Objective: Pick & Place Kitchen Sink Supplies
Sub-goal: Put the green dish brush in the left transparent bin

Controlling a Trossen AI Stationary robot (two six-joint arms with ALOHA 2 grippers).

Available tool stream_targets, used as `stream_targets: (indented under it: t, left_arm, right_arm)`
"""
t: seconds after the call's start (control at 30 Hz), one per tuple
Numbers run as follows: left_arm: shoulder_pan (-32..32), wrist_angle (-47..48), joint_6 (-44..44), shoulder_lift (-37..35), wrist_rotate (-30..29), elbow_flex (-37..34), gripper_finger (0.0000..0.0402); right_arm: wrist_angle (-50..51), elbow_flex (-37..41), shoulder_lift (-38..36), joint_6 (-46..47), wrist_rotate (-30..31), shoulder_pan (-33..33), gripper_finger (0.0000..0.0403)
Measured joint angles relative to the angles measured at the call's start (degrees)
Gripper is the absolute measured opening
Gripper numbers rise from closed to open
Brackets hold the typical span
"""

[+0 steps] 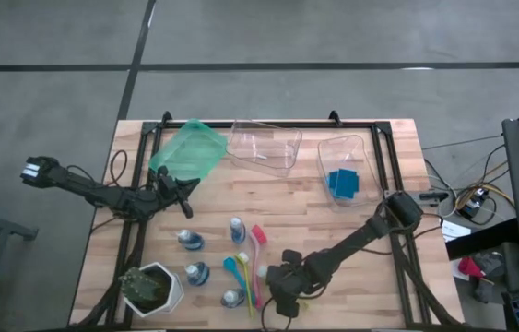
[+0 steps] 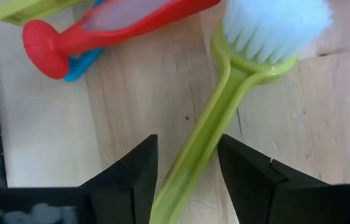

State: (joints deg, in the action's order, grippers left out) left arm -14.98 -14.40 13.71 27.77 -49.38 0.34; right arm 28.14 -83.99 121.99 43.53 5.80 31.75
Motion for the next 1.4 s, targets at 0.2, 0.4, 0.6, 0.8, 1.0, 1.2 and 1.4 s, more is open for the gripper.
stream_targets:
  t: [0.2, 0.4, 0.6, 0.8, 1.0, 1.2, 1.4]
  left_arm:
    - [0.01, 0.16, 0.0, 0.0, 0.01, 0.01, 0.0]
    - [0.01, 0.33, -0.02, 0.0, 0.0, 0.0, 0.0]
    - [0.02, 0.34, -0.01, 0.01, 0.01, 0.01, 0.0]
    - [0.01, 0.34, 0.0, 0.01, 0.01, 0.01, 0.0]
    - [0.0, 0.48, 0.0, 0.02, 0.02, 0.04, 0.0]
    - [0.0, 0.77, -0.01, 0.02, 0.02, 0.04, 0.0]
    - [0.0, 0.83, -0.02, 0.02, 0.02, 0.06, 0.0]
  right_arm:
    - [0.54, 0.11, -0.28, -0.23, 0.26, 0.14, 0.0127]
    - [1.62, 0.13, -0.43, -1.36, 0.28, 0.13, 0.0078]
    - [4.27, 0.13, -0.78, -2.93, 0.79, 0.13, 0.0048]
    - [8.56, 0.1, -2.09, -3.69, 3.52, 0.07, 0.0059]
    - [14.0, -1.07, -6.22, -3.83, 7.25, -0.39, 0.0055]
    - [18.46, -1.07, -12.44, -5.74, 14.44, -2.17, 0.0055]
    - [19.56, -1.07, -18.11, -13.23, 25.56, -4.79, 0.0055]
